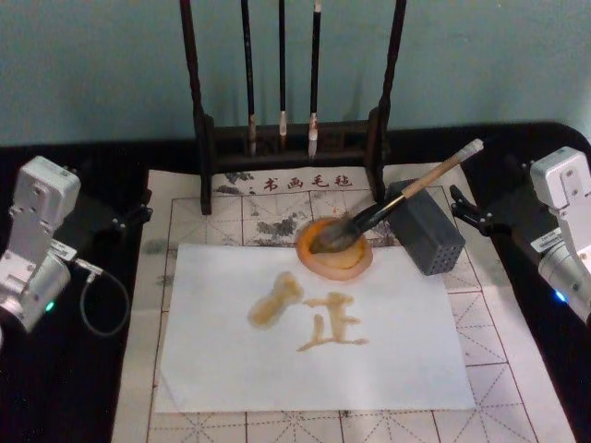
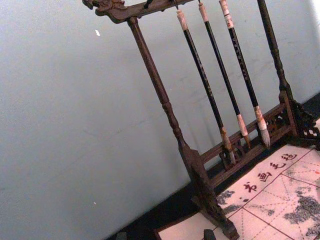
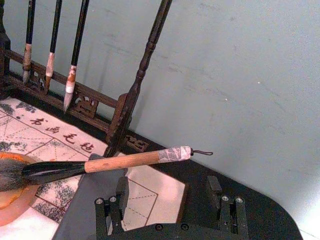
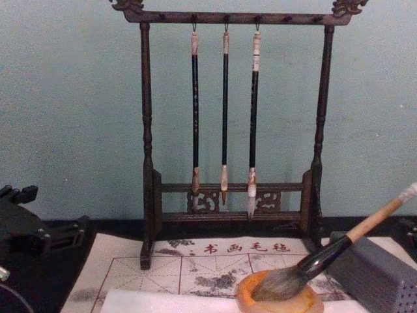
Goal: Pick up the brush from the inkstone, write on the paper, then place the brush back to its original position.
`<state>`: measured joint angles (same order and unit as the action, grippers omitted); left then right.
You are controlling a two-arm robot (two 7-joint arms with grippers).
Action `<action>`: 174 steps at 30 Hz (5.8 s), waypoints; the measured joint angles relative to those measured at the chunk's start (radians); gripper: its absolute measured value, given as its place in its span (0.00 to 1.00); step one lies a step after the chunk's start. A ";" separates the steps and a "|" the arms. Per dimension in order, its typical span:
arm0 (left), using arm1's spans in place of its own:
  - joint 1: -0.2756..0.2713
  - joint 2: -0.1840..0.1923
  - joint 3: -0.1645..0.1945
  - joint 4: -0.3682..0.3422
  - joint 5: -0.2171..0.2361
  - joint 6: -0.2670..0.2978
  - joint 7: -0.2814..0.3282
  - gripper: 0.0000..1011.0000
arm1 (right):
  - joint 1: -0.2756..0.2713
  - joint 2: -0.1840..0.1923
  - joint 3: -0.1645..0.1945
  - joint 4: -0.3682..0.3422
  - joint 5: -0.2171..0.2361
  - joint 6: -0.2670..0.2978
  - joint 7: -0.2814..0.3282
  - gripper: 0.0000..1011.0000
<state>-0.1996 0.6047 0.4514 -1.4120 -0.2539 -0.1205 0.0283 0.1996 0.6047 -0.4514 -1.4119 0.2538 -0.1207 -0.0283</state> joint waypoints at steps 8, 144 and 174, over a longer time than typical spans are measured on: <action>0.000 0.000 0.000 0.000 0.000 0.000 0.000 0.99 | 0.000 0.000 0.000 0.000 0.000 0.000 0.000 0.99; 0.000 0.000 0.000 0.000 0.000 0.000 0.000 0.99 | 0.130 -0.329 0.247 0.176 0.936 0.400 0.098 0.99; 0.000 0.000 0.000 0.000 0.000 0.000 0.000 0.99 | 0.147 -0.295 0.183 0.189 0.984 0.342 0.103 0.99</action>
<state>-0.1995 0.6047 0.4514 -1.4120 -0.2539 -0.1205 0.0283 0.3471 0.3100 -0.2688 -1.2227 1.2379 0.2212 0.0746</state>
